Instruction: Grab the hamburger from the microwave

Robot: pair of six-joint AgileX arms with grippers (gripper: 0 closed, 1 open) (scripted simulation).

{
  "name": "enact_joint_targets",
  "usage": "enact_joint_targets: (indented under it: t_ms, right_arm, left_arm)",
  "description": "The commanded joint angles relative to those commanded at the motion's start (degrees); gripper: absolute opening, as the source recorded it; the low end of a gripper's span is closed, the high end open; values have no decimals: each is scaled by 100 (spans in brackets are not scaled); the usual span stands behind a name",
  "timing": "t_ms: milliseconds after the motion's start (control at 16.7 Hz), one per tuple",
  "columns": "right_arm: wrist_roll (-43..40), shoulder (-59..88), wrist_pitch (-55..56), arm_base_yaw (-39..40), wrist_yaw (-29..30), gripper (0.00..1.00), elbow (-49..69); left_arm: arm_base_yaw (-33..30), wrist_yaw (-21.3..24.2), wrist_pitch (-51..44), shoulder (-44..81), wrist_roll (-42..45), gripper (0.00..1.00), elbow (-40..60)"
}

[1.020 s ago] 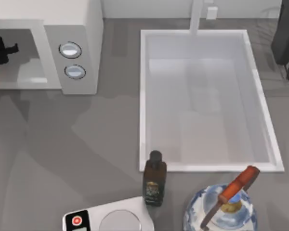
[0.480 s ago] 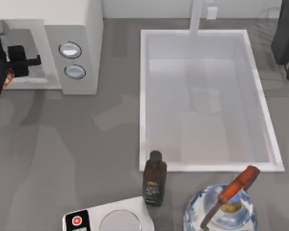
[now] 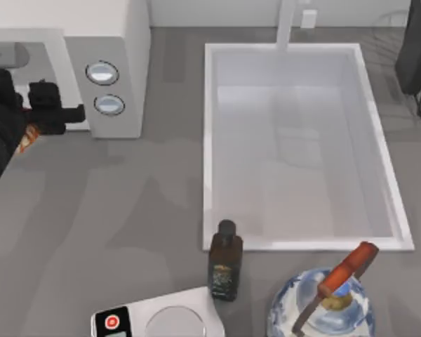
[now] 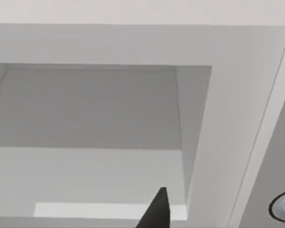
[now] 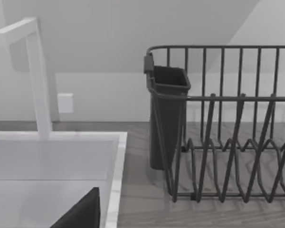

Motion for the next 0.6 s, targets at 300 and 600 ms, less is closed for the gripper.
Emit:
enact_joint_targets:
  t_ms: [300,600]
  right_arm:
    - [0,0,0,0,0,100,0]
    - [0,0,0,0,0,100,0]
  left_arm:
    - [-105,13,-83,-236,-11,0,-204]
    - [-89,5,328,186,-2,0,-282]
